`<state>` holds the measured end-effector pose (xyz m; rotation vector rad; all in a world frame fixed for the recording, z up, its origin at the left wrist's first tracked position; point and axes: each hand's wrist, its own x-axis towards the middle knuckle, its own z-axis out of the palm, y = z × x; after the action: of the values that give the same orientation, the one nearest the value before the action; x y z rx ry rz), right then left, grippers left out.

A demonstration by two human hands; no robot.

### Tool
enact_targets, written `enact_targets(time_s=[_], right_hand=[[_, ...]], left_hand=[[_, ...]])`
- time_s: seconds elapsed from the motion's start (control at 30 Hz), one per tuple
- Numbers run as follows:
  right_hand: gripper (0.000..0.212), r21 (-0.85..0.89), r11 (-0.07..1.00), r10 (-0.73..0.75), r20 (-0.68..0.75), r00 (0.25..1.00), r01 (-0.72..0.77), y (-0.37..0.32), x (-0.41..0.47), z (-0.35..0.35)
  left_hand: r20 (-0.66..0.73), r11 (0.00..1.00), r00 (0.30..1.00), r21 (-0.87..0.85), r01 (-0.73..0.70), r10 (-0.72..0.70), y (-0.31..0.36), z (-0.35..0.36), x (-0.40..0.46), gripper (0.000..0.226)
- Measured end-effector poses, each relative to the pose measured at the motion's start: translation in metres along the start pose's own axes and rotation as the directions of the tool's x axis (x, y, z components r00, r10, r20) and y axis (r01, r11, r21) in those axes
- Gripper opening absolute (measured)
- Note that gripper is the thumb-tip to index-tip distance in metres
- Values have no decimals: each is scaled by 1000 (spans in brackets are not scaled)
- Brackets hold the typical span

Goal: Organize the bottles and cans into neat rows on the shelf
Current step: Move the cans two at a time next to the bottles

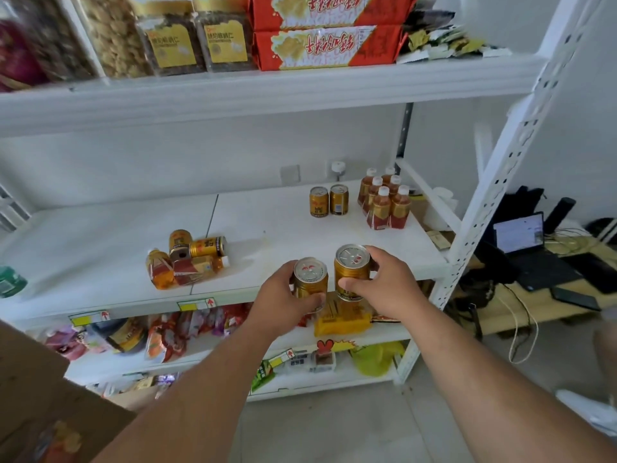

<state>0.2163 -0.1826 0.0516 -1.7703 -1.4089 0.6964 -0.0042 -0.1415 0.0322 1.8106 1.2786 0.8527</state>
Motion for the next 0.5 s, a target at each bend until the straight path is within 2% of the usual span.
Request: enact_targets(time_s=[0.17, 0.5], right_hand=[[63, 22, 1000, -5, -16, 1000, 5, 8, -11, -20], [71, 39, 998, -54, 7, 999, 54, 43, 27, -75]], left_hand=[[7, 1000, 1000, 18, -1, 1, 16, 15, -5, 64], [-46, 999, 999, 34, 18, -17, 54, 72, 27, 66]])
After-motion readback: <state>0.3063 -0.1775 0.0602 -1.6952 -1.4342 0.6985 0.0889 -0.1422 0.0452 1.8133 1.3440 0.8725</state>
